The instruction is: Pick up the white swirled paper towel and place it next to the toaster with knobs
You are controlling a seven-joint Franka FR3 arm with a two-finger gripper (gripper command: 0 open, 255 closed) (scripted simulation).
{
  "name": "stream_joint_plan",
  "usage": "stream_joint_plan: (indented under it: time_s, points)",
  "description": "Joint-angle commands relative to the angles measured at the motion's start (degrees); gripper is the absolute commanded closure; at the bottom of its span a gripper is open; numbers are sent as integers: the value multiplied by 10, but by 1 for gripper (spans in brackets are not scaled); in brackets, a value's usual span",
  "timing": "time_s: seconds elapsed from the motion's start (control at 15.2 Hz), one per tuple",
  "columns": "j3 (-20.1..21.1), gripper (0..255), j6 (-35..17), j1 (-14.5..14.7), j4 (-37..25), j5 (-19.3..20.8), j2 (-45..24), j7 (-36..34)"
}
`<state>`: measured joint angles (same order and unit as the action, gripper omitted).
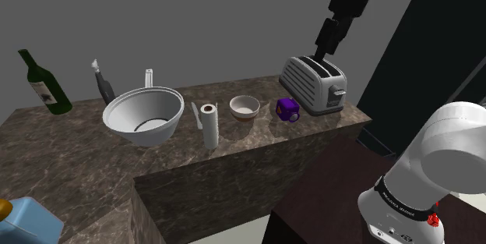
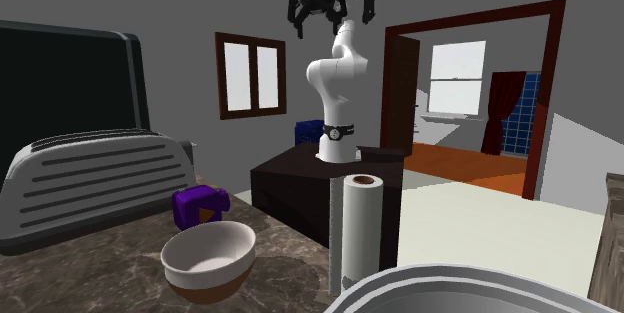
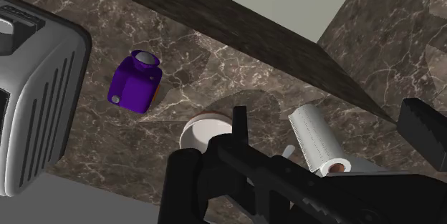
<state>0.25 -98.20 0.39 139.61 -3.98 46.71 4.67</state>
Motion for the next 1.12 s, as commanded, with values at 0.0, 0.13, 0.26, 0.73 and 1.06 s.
stream_joint_plan:
  time_s: [0.0, 0.13, 0.26, 0.73, 1.06]
  points:
    - [0, 0, 0, 0, 0, 0, 0, 0]
    - [3, 0, -36, 8, -1, 0, -38, 13]
    - [7, 0, -71, 15, -5, 1, -77, 26]
    - [22, 0, -179, 38, -42, 6, -224, 67]
    - [36, 0, -239, 52, -89, 15, -333, 91]
